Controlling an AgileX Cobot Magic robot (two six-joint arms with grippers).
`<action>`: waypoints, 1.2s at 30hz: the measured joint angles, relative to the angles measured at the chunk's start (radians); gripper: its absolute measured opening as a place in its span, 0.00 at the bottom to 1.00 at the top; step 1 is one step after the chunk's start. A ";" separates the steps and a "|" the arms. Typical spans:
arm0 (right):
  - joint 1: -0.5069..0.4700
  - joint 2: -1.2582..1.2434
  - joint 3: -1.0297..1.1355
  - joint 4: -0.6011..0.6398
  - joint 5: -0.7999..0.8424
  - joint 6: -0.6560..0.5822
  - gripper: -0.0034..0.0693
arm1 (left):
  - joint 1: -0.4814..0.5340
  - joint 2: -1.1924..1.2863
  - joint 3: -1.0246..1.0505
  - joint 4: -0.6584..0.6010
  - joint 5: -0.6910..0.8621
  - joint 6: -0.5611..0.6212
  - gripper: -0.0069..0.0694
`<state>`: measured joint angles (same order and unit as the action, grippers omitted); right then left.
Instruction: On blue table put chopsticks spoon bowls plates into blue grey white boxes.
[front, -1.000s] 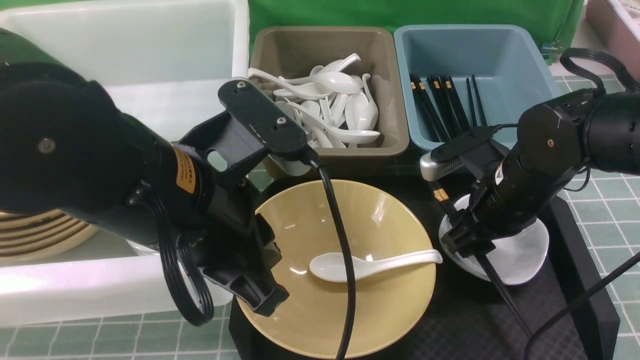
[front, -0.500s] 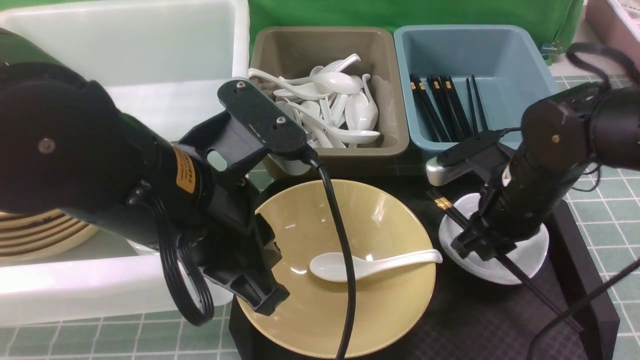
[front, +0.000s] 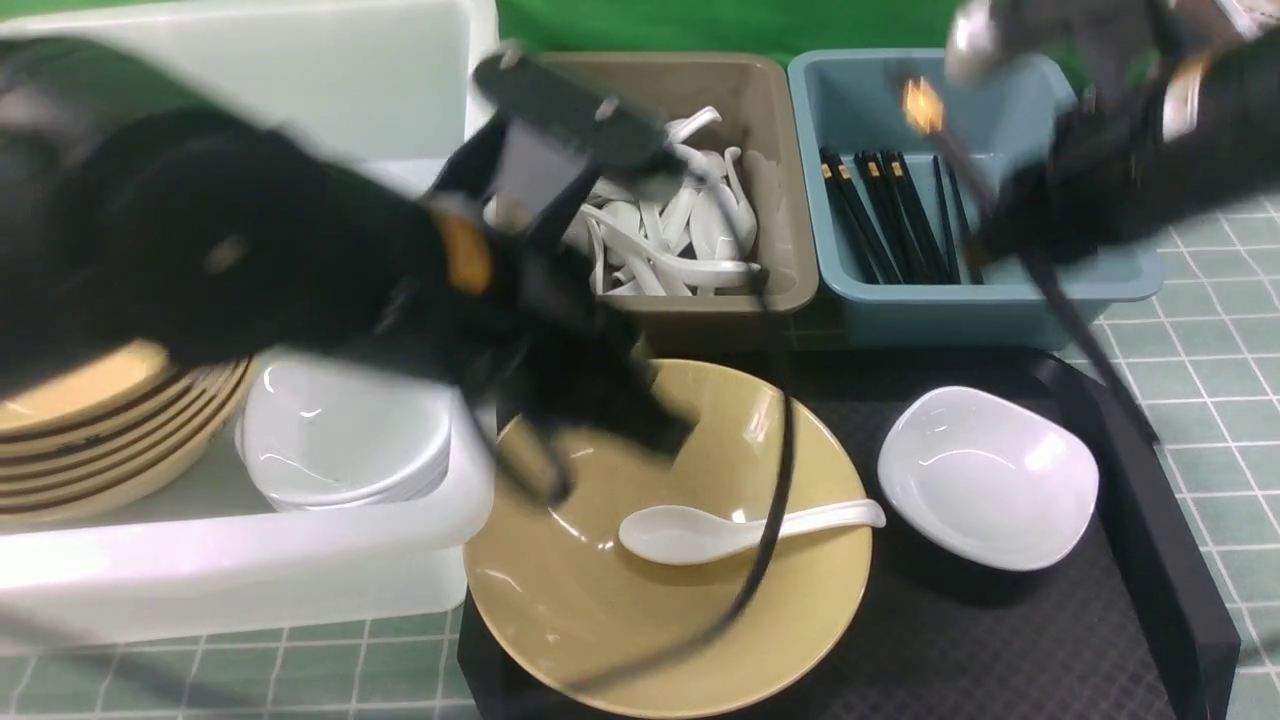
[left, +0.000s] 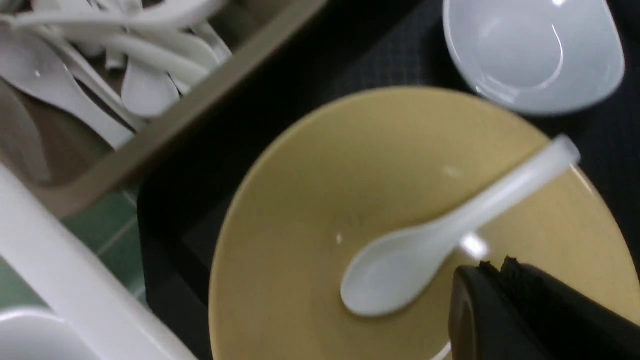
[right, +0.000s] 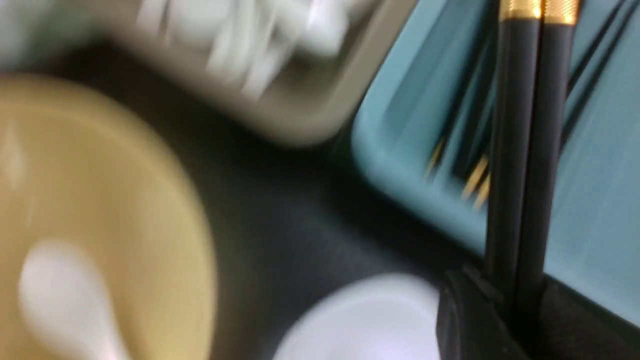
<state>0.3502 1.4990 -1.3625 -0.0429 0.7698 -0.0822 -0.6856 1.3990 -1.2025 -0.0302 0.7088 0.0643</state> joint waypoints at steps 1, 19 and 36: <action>-0.012 0.026 -0.044 0.000 -0.008 0.001 0.27 | 0.017 0.032 -0.030 0.000 -0.009 -0.002 0.09; -0.201 0.599 -0.508 -0.003 -0.192 0.218 0.27 | 0.117 0.172 -0.236 0.023 -0.193 -0.002 0.09; -0.210 0.756 -0.596 0.005 -0.119 0.257 0.48 | 0.117 0.127 -0.236 0.030 -0.039 0.029 0.09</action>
<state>0.1405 2.2547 -1.9585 -0.0383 0.6512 0.1745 -0.5686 1.5258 -1.4380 0.0000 0.6698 0.0932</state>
